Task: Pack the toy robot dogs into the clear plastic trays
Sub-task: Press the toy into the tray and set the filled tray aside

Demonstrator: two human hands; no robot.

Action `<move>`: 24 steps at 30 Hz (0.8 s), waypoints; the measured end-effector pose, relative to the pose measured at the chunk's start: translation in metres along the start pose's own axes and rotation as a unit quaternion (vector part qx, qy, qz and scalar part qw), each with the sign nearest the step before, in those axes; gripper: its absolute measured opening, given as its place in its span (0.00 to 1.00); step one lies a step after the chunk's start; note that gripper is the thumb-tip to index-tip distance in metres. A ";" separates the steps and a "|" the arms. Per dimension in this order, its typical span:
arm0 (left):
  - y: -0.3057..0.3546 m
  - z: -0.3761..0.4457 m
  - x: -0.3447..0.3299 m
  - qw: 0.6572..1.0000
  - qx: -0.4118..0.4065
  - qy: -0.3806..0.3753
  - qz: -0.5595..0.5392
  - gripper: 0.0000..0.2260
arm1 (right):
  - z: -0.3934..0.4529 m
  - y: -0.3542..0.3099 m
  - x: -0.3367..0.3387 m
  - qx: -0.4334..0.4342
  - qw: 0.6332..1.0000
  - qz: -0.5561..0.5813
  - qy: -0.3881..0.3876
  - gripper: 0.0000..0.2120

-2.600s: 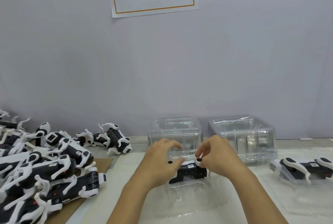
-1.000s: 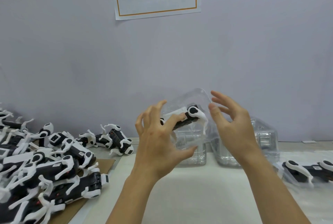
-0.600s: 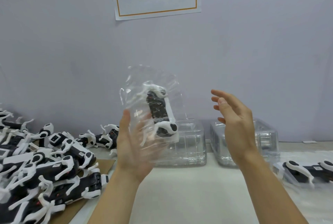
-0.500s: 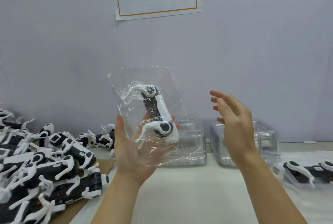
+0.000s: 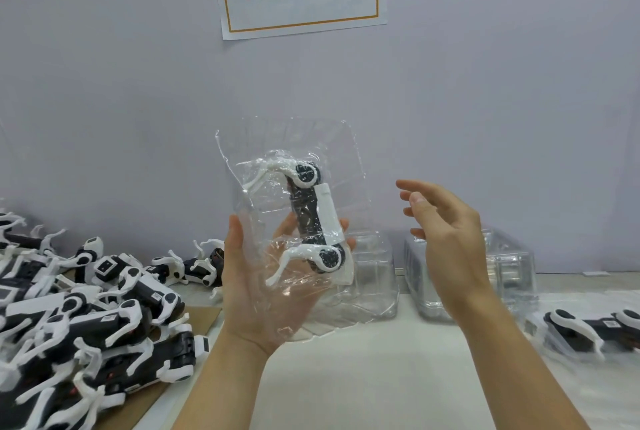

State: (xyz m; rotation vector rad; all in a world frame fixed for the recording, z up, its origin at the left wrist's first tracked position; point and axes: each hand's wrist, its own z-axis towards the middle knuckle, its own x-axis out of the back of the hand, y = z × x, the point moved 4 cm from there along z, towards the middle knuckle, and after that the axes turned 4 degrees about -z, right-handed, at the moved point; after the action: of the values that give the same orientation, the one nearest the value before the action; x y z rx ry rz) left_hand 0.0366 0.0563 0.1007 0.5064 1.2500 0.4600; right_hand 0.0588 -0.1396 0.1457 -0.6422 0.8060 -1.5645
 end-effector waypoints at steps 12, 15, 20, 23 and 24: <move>0.002 0.002 0.010 0.998 -0.005 0.055 0.037 0.38 | -0.018 -0.042 -0.042 0.164 0.960 -0.149 -0.170 0.03; 0.003 0.001 0.009 0.998 -0.002 0.067 -0.007 0.42 | -0.021 -0.038 -0.053 0.165 0.946 -0.195 -0.201 0.06; 0.002 0.001 0.009 0.998 -0.002 0.053 0.015 0.39 | -0.019 -0.034 -0.050 0.153 0.946 -0.203 -0.201 0.08; 0.004 0.001 0.014 0.996 -0.007 0.066 0.059 0.36 | -0.016 -0.031 -0.046 0.146 0.955 -0.194 -0.174 0.09; 0.004 0.001 0.014 0.995 -0.004 0.061 0.076 0.34 | -0.015 -0.029 -0.044 0.138 0.959 -0.184 -0.163 0.12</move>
State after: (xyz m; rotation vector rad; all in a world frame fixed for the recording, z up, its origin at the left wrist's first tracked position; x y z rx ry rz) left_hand 0.0408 0.0675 0.0930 0.5768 1.3315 0.6320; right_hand 0.0361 -0.0920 0.1618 -0.8477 0.2187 -1.8010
